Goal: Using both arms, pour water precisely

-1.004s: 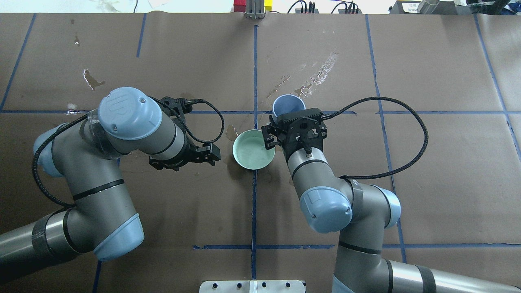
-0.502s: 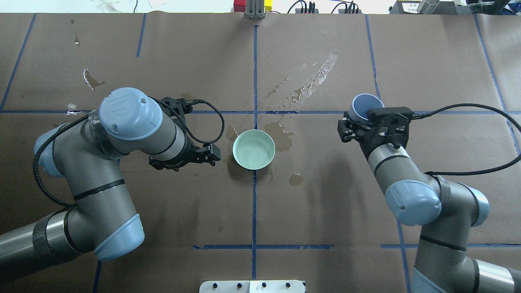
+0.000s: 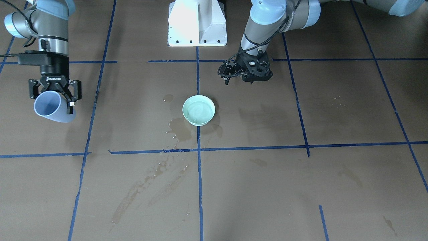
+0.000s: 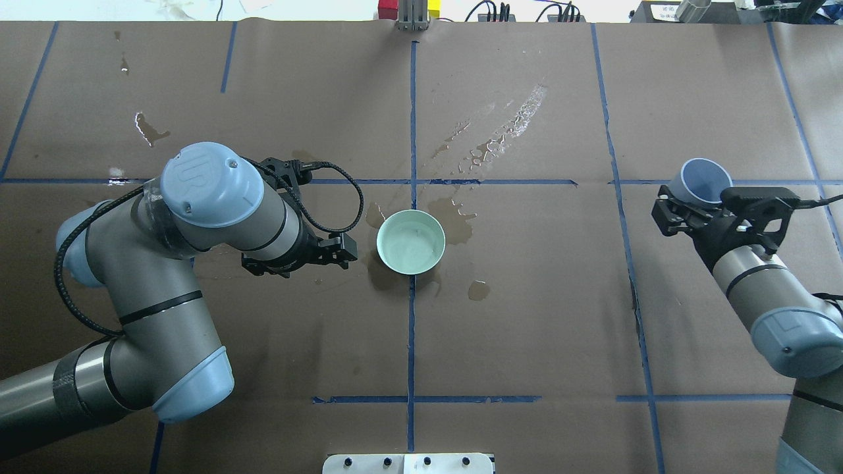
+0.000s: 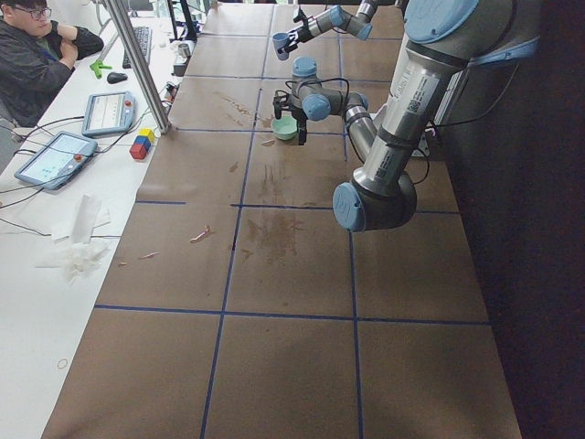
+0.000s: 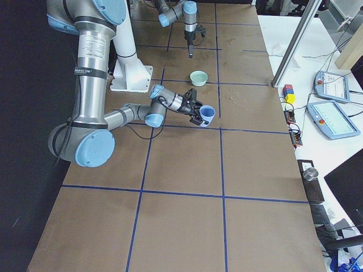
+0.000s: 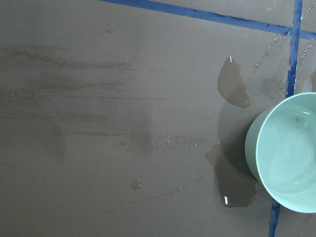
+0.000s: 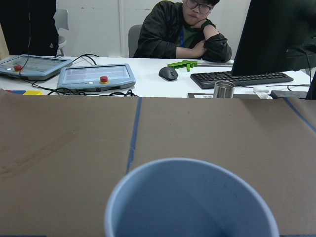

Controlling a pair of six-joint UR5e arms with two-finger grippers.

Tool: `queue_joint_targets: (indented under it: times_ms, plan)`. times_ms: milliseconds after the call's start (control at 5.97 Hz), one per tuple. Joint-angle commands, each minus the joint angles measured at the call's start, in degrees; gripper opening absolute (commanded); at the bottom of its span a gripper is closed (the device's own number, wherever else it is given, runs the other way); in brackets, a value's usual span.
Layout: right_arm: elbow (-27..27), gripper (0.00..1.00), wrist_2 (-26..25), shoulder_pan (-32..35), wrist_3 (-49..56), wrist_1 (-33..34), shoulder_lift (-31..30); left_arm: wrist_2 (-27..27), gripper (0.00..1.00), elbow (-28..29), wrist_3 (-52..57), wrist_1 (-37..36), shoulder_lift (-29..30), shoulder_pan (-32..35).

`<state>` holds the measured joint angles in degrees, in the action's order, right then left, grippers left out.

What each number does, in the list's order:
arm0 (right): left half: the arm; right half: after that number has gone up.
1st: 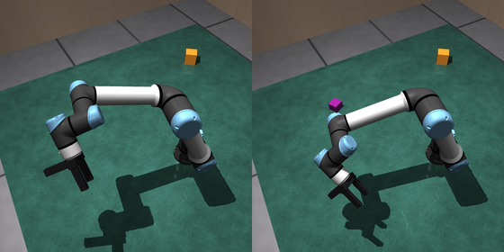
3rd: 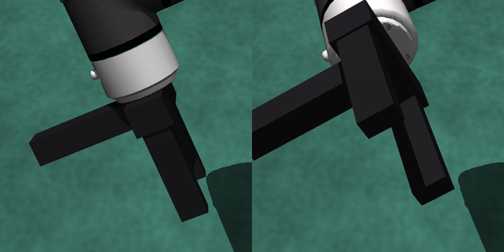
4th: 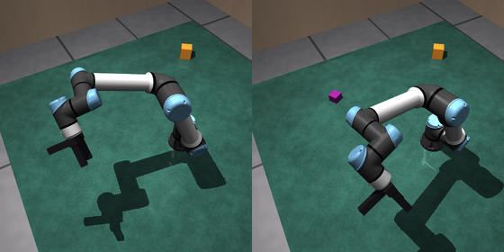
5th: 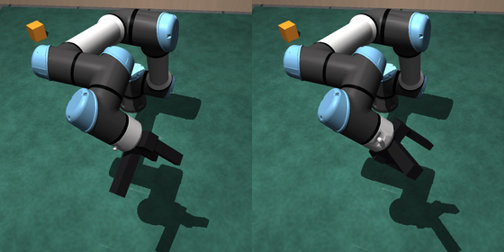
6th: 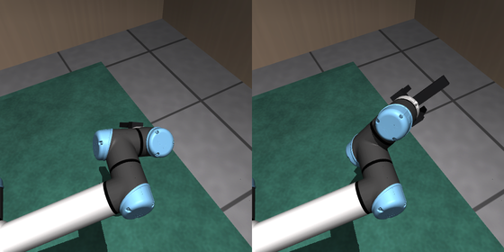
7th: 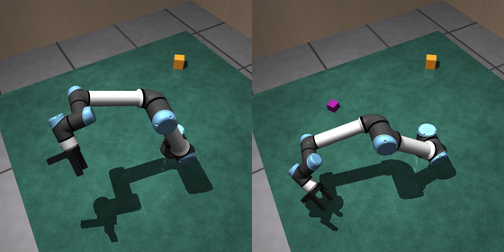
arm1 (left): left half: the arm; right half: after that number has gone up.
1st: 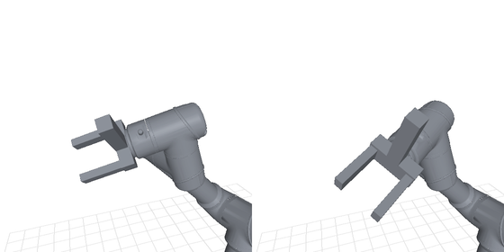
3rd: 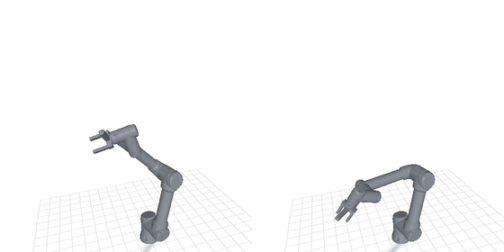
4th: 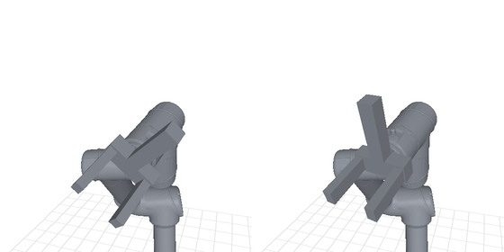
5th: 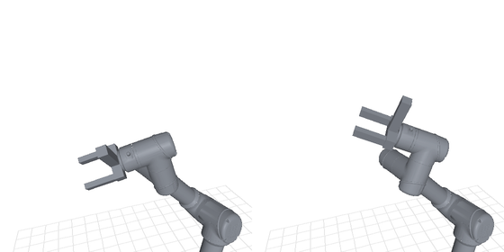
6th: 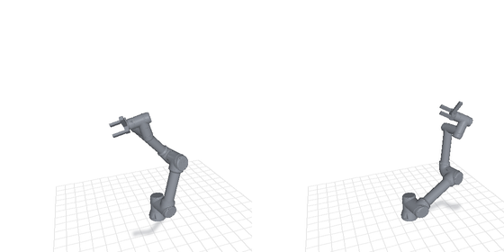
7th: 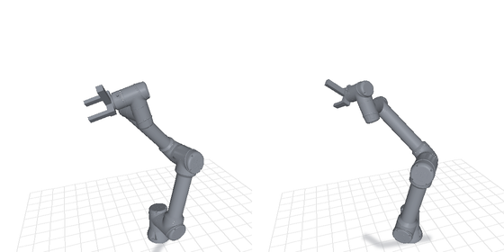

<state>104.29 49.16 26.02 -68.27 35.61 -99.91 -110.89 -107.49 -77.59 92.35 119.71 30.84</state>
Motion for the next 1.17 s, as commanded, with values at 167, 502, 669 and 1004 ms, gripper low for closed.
queue_joint_targets:
  times_ms: [167, 502, 669, 1004]
  plan:
    - [-13.1, 0.0, -1.8, 2.4, 0.6, -13.0, -0.7, 0.0, 1.0, 0.0, 0.0, 0.0, 0.0, -0.1]
    - [-19.8, 0.0, -1.8, 3.7, 1.8, -20.3, -1.3, 0.1, 1.0, 0.1, 0.0, -0.1, 0.0, -0.2]
    - [-19.8, 0.01, -1.8, 3.6, 1.7, -20.4, -1.4, 0.1, 1.0, 0.2, 0.0, 0.0, 0.0, -0.3]
    - [-19.5, 0.02, -2.2, 3.3, 1.6, -20.4, -1.1, 0.1, 1.0, 0.8, 0.0, 0.8, -0.1, -0.3]
